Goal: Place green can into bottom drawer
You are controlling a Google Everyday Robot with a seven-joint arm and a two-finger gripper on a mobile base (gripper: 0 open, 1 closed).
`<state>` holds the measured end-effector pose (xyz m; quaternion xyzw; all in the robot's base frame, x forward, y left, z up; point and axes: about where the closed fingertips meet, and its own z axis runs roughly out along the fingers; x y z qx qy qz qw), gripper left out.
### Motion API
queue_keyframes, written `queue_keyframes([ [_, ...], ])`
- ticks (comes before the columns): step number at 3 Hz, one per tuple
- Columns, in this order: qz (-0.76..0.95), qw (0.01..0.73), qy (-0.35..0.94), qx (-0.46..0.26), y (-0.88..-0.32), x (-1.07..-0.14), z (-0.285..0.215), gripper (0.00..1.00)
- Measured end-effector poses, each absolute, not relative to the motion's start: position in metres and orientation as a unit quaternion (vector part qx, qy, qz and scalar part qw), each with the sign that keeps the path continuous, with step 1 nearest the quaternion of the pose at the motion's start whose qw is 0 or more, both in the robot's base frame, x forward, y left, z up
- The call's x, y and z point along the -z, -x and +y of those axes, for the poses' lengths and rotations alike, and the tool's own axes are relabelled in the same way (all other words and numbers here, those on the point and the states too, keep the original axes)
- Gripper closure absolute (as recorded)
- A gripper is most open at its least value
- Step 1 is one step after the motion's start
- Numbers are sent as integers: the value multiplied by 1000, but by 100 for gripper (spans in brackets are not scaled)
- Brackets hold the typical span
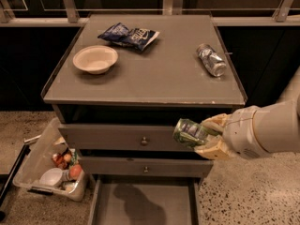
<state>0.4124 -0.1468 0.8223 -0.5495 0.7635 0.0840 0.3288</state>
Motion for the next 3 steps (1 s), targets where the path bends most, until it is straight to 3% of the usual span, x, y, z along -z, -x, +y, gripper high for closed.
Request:
queue_keyframes([
  [3, 769, 312, 554, -60, -432, -739, -144, 100],
])
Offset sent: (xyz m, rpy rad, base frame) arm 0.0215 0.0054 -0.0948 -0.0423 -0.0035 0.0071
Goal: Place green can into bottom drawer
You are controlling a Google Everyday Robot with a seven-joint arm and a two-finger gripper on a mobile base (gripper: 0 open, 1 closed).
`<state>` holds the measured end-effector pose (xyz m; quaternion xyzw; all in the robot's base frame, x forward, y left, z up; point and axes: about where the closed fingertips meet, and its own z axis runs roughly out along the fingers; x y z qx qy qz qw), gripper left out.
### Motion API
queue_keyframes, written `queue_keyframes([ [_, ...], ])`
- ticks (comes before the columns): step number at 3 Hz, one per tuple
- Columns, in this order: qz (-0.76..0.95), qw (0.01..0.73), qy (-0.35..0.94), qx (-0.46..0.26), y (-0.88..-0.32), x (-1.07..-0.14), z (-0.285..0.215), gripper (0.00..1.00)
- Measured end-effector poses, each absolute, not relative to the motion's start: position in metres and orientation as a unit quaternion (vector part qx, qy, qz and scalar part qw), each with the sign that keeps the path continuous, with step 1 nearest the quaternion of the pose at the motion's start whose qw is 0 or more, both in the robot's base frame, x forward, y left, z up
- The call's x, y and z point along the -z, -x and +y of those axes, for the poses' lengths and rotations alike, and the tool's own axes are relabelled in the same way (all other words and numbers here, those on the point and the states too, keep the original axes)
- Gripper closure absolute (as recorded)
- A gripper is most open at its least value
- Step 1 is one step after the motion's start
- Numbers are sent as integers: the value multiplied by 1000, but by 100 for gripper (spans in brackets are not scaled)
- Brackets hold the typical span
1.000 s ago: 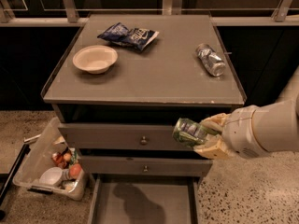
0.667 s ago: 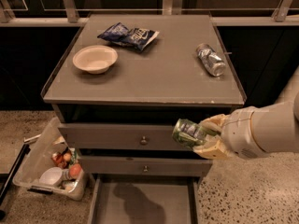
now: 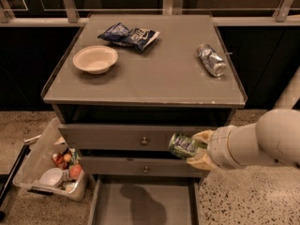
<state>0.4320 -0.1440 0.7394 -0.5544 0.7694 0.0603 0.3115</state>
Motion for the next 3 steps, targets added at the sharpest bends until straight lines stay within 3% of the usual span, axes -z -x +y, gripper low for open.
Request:
queue_keyframes([
  [2, 766, 344, 540, -57, -459, -648, -161, 100],
  [3, 767, 349, 528, -104, -471, -596, -168, 100],
])
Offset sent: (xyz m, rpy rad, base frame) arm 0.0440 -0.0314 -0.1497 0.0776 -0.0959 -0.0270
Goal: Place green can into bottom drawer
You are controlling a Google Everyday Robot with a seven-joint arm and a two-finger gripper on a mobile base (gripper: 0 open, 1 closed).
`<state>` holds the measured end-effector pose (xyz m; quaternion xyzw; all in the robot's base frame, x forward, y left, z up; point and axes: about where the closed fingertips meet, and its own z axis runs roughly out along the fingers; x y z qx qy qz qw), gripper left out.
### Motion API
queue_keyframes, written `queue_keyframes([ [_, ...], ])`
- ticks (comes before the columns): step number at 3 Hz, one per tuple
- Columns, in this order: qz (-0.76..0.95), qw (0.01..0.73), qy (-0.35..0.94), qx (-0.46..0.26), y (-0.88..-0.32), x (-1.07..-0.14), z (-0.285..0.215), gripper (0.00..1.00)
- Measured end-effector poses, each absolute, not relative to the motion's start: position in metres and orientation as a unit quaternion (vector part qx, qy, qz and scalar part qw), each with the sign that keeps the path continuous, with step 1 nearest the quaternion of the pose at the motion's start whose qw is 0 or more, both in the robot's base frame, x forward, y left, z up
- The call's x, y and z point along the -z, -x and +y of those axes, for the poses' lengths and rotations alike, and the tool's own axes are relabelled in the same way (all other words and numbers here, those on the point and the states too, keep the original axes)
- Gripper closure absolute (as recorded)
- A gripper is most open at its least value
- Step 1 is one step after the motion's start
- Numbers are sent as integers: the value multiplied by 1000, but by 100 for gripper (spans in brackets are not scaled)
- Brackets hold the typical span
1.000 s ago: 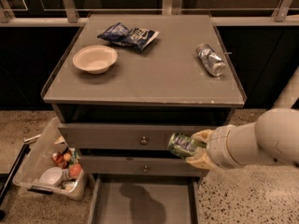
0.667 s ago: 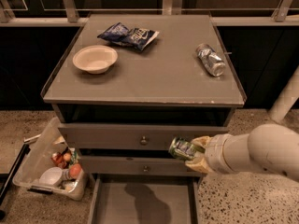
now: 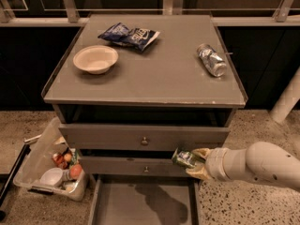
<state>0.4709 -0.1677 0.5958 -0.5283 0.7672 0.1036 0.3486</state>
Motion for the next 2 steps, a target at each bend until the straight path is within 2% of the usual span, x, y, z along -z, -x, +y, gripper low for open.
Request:
queue_keyframes([
  [2, 761, 352, 536, -98, -467, -599, -163, 100],
])
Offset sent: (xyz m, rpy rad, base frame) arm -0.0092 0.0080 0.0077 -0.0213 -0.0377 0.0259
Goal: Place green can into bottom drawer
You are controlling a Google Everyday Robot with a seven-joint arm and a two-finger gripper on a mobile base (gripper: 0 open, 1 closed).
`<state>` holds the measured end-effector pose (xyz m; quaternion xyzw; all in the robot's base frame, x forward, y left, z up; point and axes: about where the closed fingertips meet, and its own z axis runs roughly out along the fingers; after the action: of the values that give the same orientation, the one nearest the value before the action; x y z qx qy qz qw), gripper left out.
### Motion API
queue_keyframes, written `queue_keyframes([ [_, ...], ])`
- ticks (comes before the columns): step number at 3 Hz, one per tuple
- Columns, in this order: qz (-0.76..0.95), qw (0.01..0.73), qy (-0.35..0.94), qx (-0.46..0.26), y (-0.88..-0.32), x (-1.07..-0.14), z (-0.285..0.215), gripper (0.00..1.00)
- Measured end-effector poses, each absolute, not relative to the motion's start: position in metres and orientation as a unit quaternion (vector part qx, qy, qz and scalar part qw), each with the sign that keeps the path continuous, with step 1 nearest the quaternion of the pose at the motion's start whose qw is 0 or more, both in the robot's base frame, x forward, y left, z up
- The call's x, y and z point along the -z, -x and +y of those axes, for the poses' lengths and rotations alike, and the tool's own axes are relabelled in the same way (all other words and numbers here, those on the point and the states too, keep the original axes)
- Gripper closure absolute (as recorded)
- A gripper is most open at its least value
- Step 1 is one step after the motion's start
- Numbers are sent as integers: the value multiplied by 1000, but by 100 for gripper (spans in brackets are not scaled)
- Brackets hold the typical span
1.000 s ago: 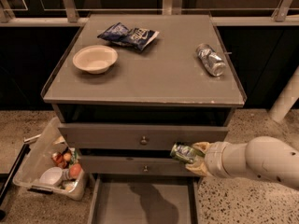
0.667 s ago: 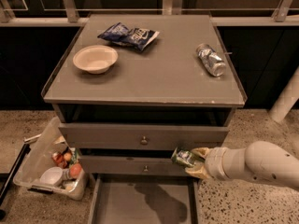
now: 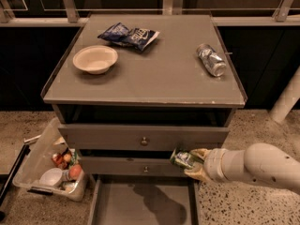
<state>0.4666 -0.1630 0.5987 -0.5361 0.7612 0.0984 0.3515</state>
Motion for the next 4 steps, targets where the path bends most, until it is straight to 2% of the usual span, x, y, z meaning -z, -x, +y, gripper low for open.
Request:
queue_keyframes([
  [1, 754, 347, 547, -107, -460, -588, -154, 100],
  [3, 737, 308, 556, -229, -429, -464, -115, 100],
  [4, 748, 292, 545, -242, -427, -409, -118, 100],
])
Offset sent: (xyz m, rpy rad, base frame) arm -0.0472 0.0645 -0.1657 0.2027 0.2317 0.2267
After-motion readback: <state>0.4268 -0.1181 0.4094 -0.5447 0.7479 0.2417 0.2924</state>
